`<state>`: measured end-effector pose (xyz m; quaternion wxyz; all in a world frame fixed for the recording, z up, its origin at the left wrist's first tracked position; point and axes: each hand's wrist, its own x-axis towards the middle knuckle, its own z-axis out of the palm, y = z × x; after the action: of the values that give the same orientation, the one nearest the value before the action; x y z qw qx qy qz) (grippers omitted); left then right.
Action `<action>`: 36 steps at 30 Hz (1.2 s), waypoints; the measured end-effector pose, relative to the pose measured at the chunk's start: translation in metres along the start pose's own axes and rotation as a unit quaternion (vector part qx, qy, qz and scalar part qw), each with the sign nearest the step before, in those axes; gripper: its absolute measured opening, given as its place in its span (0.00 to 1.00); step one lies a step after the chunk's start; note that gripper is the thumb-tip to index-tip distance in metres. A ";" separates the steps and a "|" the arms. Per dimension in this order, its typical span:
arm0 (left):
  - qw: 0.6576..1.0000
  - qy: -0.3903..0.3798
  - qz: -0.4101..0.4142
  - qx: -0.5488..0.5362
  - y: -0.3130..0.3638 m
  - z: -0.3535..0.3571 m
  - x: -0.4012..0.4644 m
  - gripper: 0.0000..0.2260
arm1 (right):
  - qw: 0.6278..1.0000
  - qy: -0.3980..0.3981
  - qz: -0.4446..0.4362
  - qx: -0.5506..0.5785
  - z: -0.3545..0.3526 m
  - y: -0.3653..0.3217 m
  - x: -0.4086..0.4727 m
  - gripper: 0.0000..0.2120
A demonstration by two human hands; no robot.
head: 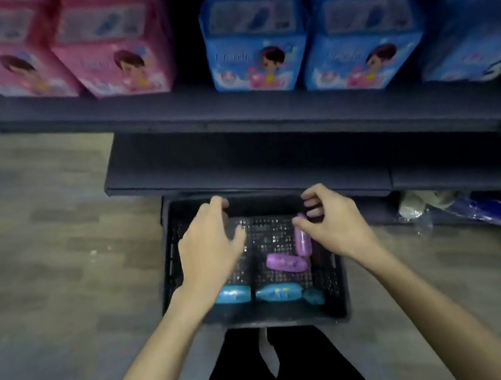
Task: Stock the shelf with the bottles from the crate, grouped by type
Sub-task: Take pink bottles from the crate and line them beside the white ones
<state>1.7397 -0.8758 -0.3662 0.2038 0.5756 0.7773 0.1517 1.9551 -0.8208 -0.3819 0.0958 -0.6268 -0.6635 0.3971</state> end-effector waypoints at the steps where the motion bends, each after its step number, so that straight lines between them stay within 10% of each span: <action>1: 0.999 -0.043 -0.020 0.019 -0.017 0.024 -0.007 0.16 | 0.999 -0.031 0.039 -0.014 0.023 0.024 0.003 0.20; 8: 0.971 -0.224 -0.074 0.044 -0.100 0.183 -0.031 0.17 | 0.960 -0.162 0.219 -0.062 0.156 0.166 0.018 0.20; 16: 0.931 -0.335 0.051 0.135 -0.124 0.353 -0.004 0.23 | 0.955 -0.095 0.271 -0.072 0.252 0.262 0.082 0.17; 30: 0.873 -0.276 0.312 0.253 -0.144 0.503 0.030 0.24 | 0.948 -0.019 0.244 -0.206 0.315 0.324 0.180 0.34; 36: 0.874 -0.285 0.247 0.305 -0.176 0.476 0.040 0.16 | 0.953 -0.016 0.224 -0.203 0.305 0.325 0.193 0.31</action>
<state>1.8167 -0.8887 -0.8692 0.1862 0.8009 0.5257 -0.2181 1.9726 -0.8026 -0.8668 -0.1358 -0.7591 -0.5741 0.2750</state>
